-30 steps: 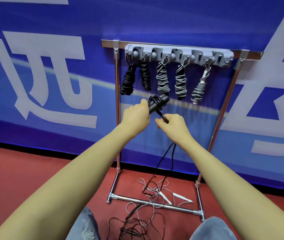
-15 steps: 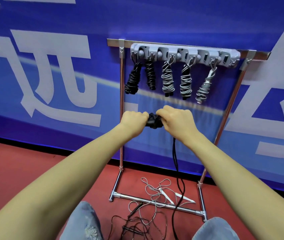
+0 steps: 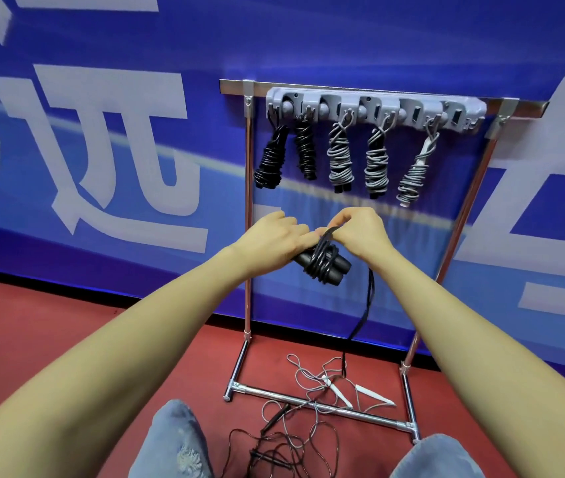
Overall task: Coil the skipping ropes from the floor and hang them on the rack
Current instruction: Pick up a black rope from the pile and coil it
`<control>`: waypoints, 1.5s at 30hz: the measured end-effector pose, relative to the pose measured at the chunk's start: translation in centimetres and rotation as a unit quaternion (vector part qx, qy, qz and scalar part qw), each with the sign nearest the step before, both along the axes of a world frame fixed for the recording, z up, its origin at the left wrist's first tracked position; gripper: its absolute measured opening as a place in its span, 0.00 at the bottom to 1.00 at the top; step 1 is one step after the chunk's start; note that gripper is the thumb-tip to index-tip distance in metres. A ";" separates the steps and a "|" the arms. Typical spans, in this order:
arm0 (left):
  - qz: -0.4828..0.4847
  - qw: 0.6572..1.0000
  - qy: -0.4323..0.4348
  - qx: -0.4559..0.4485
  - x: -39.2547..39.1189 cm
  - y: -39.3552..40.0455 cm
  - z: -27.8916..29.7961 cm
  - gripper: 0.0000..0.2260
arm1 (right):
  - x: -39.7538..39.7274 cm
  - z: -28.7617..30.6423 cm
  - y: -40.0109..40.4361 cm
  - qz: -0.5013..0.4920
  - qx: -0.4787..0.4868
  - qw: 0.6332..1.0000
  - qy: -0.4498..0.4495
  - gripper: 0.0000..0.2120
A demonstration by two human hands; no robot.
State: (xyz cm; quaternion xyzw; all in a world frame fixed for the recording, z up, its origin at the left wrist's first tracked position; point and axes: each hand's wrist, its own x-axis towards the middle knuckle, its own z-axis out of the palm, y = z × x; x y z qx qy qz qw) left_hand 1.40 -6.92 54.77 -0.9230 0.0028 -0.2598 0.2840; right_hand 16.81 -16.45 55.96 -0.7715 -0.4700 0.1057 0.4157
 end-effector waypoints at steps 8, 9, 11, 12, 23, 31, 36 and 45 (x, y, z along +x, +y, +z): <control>0.085 0.945 -0.082 -0.305 -0.1 -2.1 -0.4 0.05 | -0.3 -1.8 0.9 0.011 -0.040 0.996 -0.085 0.11; 0.101 0.922 -0.101 -0.361 0.1 -2.5 -0.4 0.07 | -0.3 -2.0 0.9 0.014 -0.042 0.996 -0.081 0.08; 0.119 0.878 -0.147 -0.439 1.0 -2.9 -0.1 0.09 | -0.6 -2.2 0.5 0.030 -0.035 0.996 -0.072 0.10; 0.132 0.853 -0.173 -0.474 1.5 -3.0 -0.1 0.09 | -0.8 -2.3 0.3 0.044 -0.038 0.996 -0.074 0.12; 0.355 0.842 -0.071 -0.399 2.1 -1.8 -2.3 0.09 | -2.3 -1.3 -1.3 0.126 -0.098 0.939 -0.305 0.10; 0.373 0.893 0.103 -0.229 0.2 -1.2 -2.4 0.08 | -4.0 -2.2 -1.5 0.035 0.004 0.921 -0.389 0.12; 0.258 0.948 0.157 -0.103 -0.5 -1.3 -2.6 0.07 | -4.1 -2.6 -0.5 0.049 -0.022 0.974 -0.219 0.08; 0.140 0.990 -0.026 0.001 -1.1 -0.7 -3.5 0.08 | -2.8 -2.4 -1.3 0.061 0.004 0.998 0.023 0.09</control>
